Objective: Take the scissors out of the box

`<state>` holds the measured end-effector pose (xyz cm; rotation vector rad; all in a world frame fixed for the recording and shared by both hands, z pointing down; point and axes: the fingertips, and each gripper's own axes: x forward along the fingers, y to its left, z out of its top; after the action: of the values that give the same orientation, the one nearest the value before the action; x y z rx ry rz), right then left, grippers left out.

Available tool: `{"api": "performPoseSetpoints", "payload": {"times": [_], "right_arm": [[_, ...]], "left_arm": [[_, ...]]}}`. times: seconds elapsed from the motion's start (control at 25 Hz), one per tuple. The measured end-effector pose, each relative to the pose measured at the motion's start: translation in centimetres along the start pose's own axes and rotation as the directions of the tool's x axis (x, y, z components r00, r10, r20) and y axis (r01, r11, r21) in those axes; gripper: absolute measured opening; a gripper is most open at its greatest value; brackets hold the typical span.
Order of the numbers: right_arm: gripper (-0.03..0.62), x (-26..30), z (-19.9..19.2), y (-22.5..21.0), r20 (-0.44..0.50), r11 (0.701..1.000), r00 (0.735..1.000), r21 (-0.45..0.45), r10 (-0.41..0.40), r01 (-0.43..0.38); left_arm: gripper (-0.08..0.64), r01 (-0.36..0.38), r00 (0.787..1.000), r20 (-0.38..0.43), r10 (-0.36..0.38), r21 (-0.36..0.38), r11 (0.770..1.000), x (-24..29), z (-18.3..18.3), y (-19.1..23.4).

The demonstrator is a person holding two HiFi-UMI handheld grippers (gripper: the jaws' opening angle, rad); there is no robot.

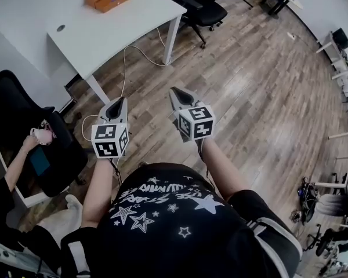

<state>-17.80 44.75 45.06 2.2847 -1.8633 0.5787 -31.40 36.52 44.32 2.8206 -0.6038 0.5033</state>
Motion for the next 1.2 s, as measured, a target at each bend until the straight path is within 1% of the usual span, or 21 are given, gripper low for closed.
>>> {"api": "performPoseSetpoints", "payload": {"times": [0.2, 0.44, 0.6, 0.8, 1.04, 1.2], "right_arm": [[0.051, 1.6, -0.7, 0.7, -0.013, 0.999, 0.999, 0.021, -0.035, 0.035], [0.051, 4.5, -0.6, -0.6, -0.039, 0.999, 0.999, 0.033, -0.037, 0.039], [0.049, 8.1, 0.2, -2.5, -0.036, 0.999, 0.999, 0.040, -0.018, 0.019], [0.051, 16.3, 1.9, -6.0, -0.034, 0.998, 0.999, 0.053, 0.038, -0.036], [0.051, 25.4, 5.9, -12.0, -0.052, 0.992, 0.992, 0.055, 0.116, -0.113], [0.051, 30.8, 8.6, -16.5, -0.073, 0.987, 0.985, 0.047, 0.158, -0.155]], "left_arm": [[0.015, 0.054, 0.998, -0.028, -0.054, -0.002, 0.999, 1.0, -0.7, 1.5], [0.015, 0.055, 0.997, -0.043, -0.056, -0.031, 0.998, 4.0, -0.5, 3.8], [0.015, 0.019, 0.999, -0.049, -0.021, -0.049, 0.999, 6.8, 0.1, 6.1], [0.015, -0.042, 0.998, -0.056, 0.039, -0.042, 0.998, 12.4, 1.7, 10.0], [0.015, -0.137, 0.988, -0.081, 0.131, -0.081, 0.987, 21.4, 5.7, 14.1], [0.015, -0.183, 0.980, -0.098, 0.174, -0.098, 0.978, 27.1, 8.4, 15.8]]}}
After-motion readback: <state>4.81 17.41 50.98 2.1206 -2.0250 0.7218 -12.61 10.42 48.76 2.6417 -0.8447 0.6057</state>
